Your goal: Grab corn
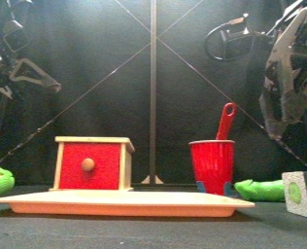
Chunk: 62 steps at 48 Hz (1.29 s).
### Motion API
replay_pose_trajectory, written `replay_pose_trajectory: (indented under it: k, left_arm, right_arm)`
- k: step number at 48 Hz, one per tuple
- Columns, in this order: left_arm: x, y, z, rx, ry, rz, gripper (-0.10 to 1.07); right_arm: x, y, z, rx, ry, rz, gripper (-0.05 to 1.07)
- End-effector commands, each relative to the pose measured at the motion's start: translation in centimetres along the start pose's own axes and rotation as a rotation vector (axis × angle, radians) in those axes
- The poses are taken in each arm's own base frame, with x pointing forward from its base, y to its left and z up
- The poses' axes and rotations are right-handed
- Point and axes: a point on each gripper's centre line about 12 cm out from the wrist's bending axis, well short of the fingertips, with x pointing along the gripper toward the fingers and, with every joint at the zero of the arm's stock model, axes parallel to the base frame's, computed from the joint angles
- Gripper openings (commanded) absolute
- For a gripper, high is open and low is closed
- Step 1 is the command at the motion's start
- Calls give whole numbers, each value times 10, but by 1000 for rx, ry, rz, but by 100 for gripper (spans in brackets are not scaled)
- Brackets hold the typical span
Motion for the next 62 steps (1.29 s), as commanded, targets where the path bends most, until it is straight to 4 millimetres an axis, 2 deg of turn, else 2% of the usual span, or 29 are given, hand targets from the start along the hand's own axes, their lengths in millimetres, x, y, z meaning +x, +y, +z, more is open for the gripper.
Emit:
replay_pose_trajectory:
  k: [1,6,10,17,27,36,49,55,62]
  left_arm:
    - [2,0,6,-28,-6,4,42]
    - [3,0,10,-77,2,12,45]
    - [6,-9,18,-125,32,-23,52]
    - [8,-26,35,-175,113,-97,70]
    - [9,-33,48,-220,175,-122,91]
    - [7,-34,40,-263,255,-125,93]
    - [5,-18,30,-408,369,-38,93]
    - [5,-10,36,-499,440,1,92]
    - [5,-2,56,-546,505,48,91]
  right_arm:
    - [-13,1,14,12,-74,28,88]
    - [-18,-5,21,19,-111,25,88]
    - [-20,-11,24,7,-133,9,88]
    - [-24,-20,29,-38,-179,-23,88]
    - [-34,-33,51,-48,-288,-42,88]
    - [-35,-42,58,-35,-340,-35,88]
    - [-27,-39,53,-88,-374,-5,88]
    - [-29,-38,57,-113,-397,-4,88]
    - [-29,-35,59,-122,-422,17,88]
